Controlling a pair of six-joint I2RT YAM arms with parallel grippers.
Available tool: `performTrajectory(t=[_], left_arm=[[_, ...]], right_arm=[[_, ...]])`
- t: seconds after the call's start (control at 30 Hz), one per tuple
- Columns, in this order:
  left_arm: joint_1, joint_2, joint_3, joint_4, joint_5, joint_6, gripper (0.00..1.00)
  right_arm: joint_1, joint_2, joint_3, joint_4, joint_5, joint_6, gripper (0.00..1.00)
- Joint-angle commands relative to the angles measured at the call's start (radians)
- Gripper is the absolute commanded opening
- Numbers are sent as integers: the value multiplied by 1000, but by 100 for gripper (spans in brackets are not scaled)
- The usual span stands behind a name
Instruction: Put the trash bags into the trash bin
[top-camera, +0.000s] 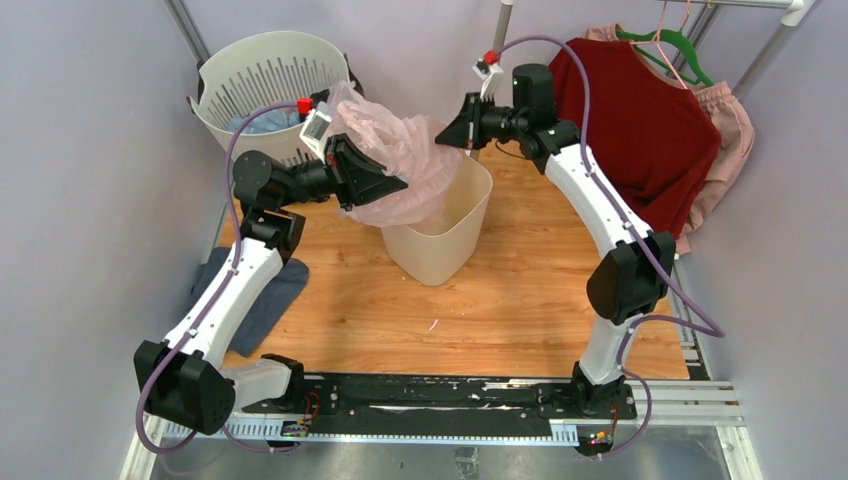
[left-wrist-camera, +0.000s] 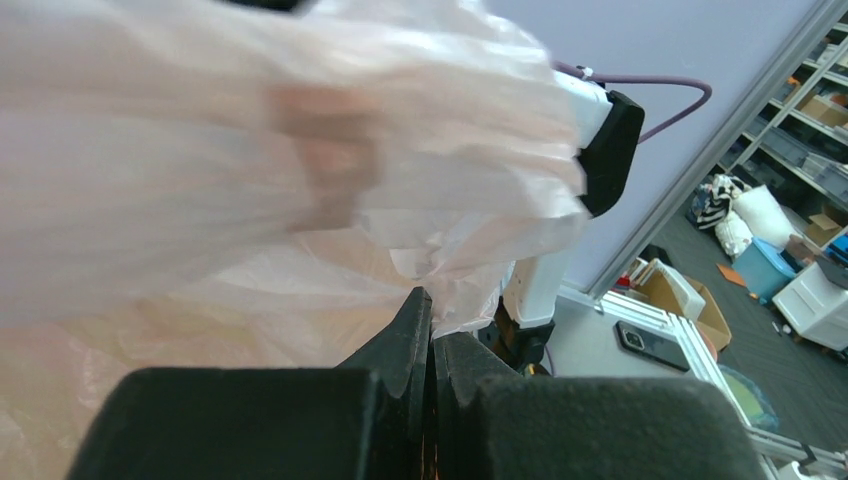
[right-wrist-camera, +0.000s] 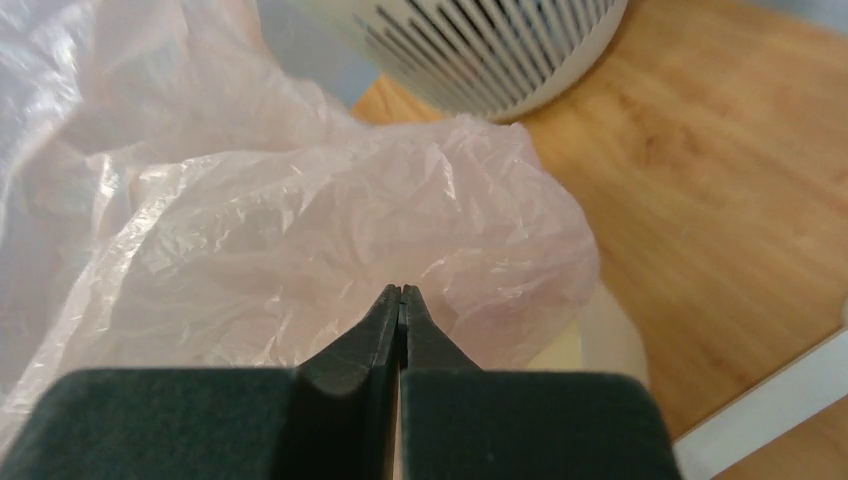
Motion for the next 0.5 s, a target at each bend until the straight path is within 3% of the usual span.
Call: performTrajectory(t=[0.0, 0.23, 0.47], left_arm=[[-6, -1, 27, -23, 1, 9, 5], [-6, 52, 101, -95, -28, 61, 5], [-7, 176, 154, -119, -43, 78, 7]], right_arm=[[10, -70, -135, -79, -107, -55, 0], [34, -202, -324, -122, -101, -96, 0], [38, -256, -288, -279, 57, -144, 1]])
